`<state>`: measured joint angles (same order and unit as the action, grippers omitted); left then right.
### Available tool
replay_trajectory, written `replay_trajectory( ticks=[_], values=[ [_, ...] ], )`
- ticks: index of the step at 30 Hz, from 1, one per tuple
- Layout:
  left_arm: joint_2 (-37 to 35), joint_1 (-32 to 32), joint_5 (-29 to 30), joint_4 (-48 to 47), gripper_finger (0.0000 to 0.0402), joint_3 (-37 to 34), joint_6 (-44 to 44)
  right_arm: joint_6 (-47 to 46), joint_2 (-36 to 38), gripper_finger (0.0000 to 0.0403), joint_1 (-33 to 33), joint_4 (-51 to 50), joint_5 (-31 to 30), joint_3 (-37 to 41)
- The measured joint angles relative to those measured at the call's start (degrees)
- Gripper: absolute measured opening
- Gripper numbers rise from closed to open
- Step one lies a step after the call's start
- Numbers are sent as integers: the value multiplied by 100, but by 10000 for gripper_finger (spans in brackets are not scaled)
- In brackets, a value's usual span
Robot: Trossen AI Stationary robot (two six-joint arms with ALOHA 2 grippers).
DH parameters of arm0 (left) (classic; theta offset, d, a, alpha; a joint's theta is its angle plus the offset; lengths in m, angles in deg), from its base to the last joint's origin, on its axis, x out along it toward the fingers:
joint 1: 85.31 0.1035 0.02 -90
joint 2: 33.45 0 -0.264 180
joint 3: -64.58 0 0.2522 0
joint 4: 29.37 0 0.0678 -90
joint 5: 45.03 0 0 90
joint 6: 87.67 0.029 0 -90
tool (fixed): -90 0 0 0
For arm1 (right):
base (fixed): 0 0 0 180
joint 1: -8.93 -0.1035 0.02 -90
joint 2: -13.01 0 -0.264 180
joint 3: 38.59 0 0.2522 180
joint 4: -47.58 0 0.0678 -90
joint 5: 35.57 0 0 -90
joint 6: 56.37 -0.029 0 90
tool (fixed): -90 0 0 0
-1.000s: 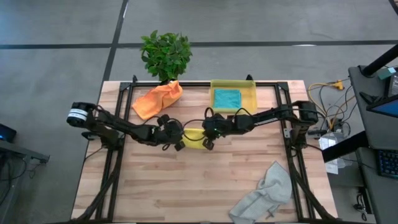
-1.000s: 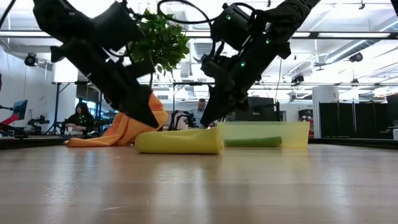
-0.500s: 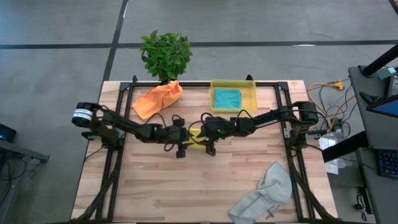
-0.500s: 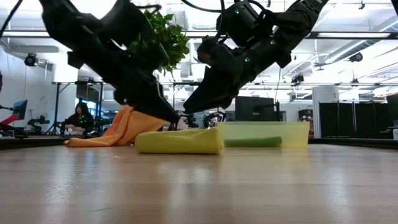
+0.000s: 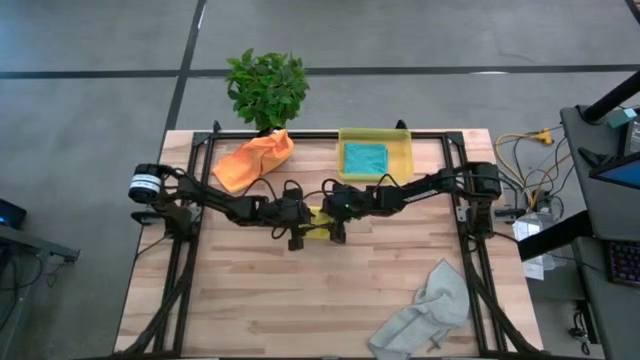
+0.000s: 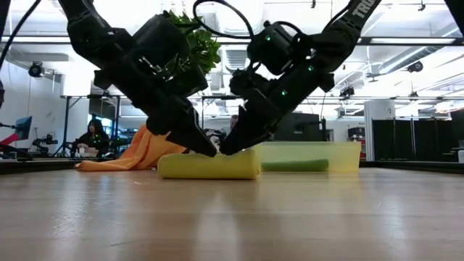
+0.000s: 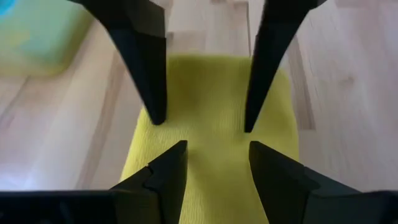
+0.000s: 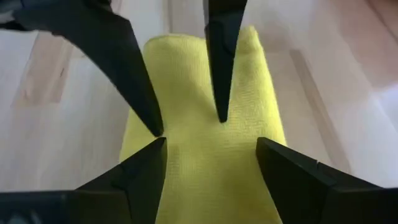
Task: Fold microfiber towels
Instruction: Fold the yellow microfiber towel
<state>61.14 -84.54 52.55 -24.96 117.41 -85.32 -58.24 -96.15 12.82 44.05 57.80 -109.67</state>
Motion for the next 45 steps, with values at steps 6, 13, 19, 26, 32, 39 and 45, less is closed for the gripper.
replay_trajectory(
  ticks=[6,13,19,26,32,39,45],
  values=[
    [-12,12,-5,-571,159,0,-7,-76,-103,236,-11,-435,9,-31],
    [-46,29,0,-1034,159,-25,-48,37,-66,240,-22,-671,3,-29],
    [-378,39,14,-1160,159,-44,-54,-42,186,239,-22,-740,3,-20],
    [-644,186,251,-1143,159,-123,-55,-325,248,235,-228,-857,116,-20],
    [-536,616,325,-1191,159,-240,-446,-416,220,230,-446,-1026,-163,51],
    [-491,944,319,-1180,159,-243,-520,-723,264,230,-354,-1051,-325,68],
    [-1012,967,323,-1483,159,-243,-666,-1956,847,230,-348,-1371,-130,194]
  ],
)
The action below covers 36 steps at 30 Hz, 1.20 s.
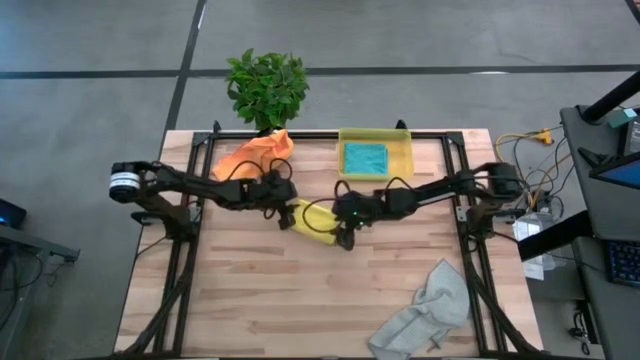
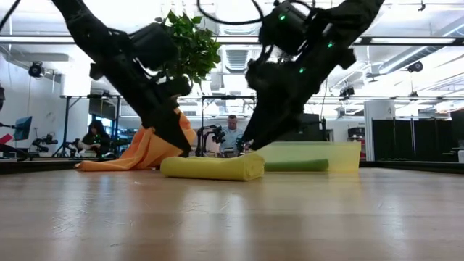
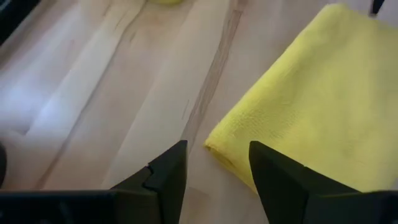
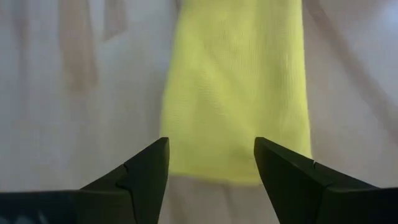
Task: Fold microfiber towels
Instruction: Fold the yellow microfiber towel, then put the folded yellow microfiber towel into the yellow bin
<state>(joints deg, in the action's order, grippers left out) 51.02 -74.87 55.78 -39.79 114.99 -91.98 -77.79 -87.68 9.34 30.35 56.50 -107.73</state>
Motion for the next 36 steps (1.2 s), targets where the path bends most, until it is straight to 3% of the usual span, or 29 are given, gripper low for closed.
replay_trajectory(
  ticks=[5,9,16,19,24,29,31,36],
  values=[
    [-255,-29,1,-732,159,-42,-655,-1986,521,230,-173,653,511,533],
    [26,-199,-2,-792,159,-59,-923,-3226,779,229,-460,1652,520,931],
    [749,-724,136,-463,132,35,-1430,-3859,1033,226,-940,1985,179,1078],
    [825,-1021,257,-80,112,17,-1772,-4263,1140,225,-1203,2004,-263,1147],
    [926,-1625,-166,764,90,125,-2003,-5397,1255,225,-1747,1980,-1078,1399],
    [1565,-2168,-73,1322,88,529,-2158,-6830,1368,225,-2388,2040,-2024,1764],
    [1822,-2371,-92,1279,88,820,-2244,-7445,1391,225,-2678,1986,-2617,1910],
    [1763,-2651,50,-208,88,1313,-2491,-8859,1340,223,-3202,1913,-3888,2170]
  ],
)
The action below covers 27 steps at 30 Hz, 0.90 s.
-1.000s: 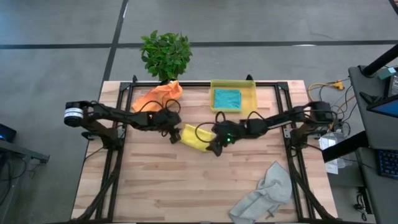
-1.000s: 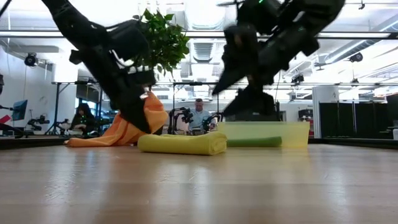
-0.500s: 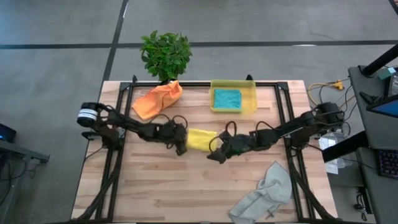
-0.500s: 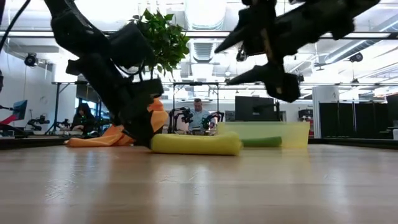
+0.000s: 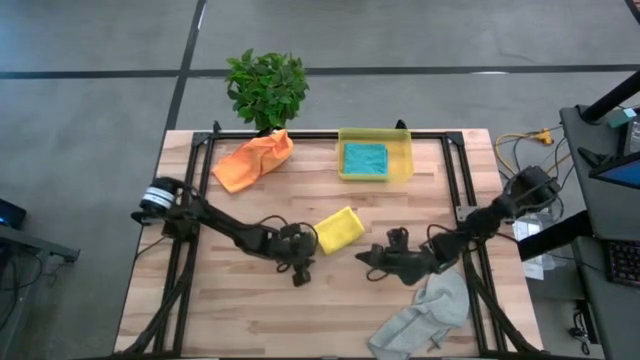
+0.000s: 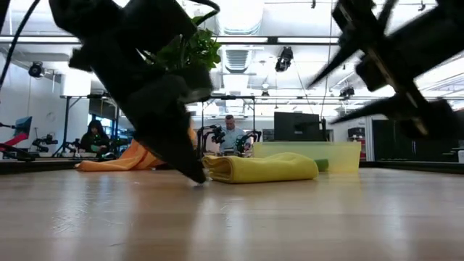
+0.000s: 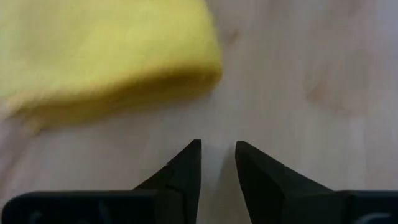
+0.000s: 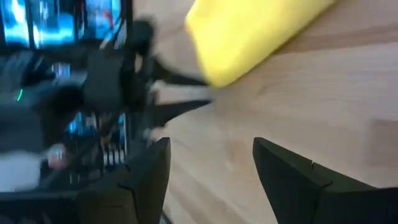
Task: Fold microfiber towels
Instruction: Put the folded yellow microfiber towel into the yellow bin
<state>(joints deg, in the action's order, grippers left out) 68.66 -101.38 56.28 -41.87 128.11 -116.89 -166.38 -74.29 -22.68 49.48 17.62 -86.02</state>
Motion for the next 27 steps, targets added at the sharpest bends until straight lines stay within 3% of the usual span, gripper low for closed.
replay_trajectory(
  ticks=[3,8,14,18,22,27],
  values=[
    [-374,-62,222,-587,88,-7,276,-498,-56,223,-4,-355,-175,121],
    [-1020,125,1146,-541,88,-38,1201,-742,-111,223,259,-584,-223,232],
    [-988,802,1130,-577,88,1,1625,-879,-108,224,726,-1003,-166,285],
    [-810,1155,1013,-584,88,-6,1619,-743,-109,224,1139,-998,265,315],
    [-776,1314,996,-578,88,-8,1633,-518,-107,224,1439,-869,688,319],
    [-839,1296,799,-548,88,58,1610,-501,-106,224,1464,-562,724,317]
  ],
)
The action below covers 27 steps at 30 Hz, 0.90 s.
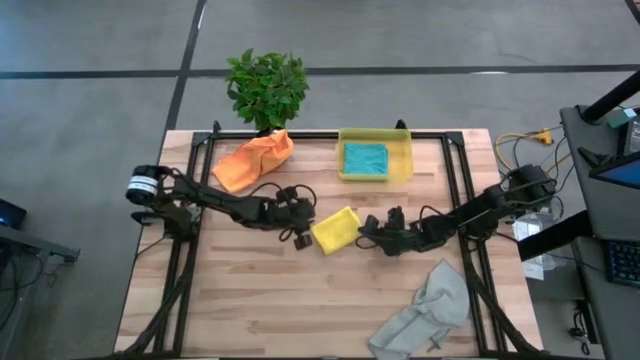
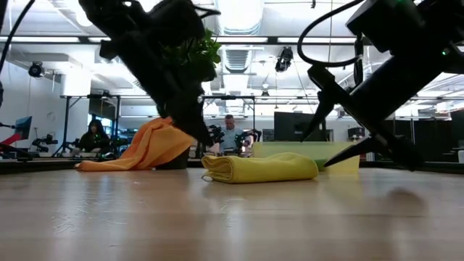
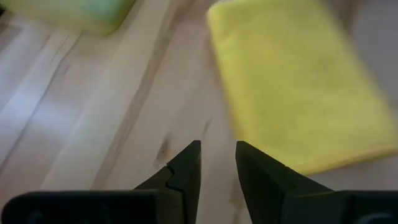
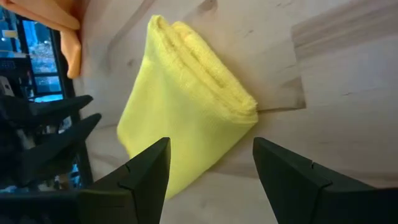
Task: Fold microfiber towels
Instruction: Put the folded yellow microfiber towel into the yellow bin
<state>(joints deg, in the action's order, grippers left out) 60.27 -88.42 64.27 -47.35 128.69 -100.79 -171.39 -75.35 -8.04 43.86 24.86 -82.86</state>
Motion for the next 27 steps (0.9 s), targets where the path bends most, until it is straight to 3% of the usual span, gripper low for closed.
replay_trajectory(
  ticks=[4,9,18,27],
  values=[
    [5,7,-852,281,88,91,-137,18,-1,224,0,33,-1,-43],
    [485,14,-1310,427,87,160,-147,148,0,224,0,157,3,-105],
    [1343,12,-1459,444,9,418,-833,66,-103,224,9,157,184,-100],
    [1457,0,-1521,376,10,456,-910,-109,-371,224,12,109,426,-98]
  ],
)
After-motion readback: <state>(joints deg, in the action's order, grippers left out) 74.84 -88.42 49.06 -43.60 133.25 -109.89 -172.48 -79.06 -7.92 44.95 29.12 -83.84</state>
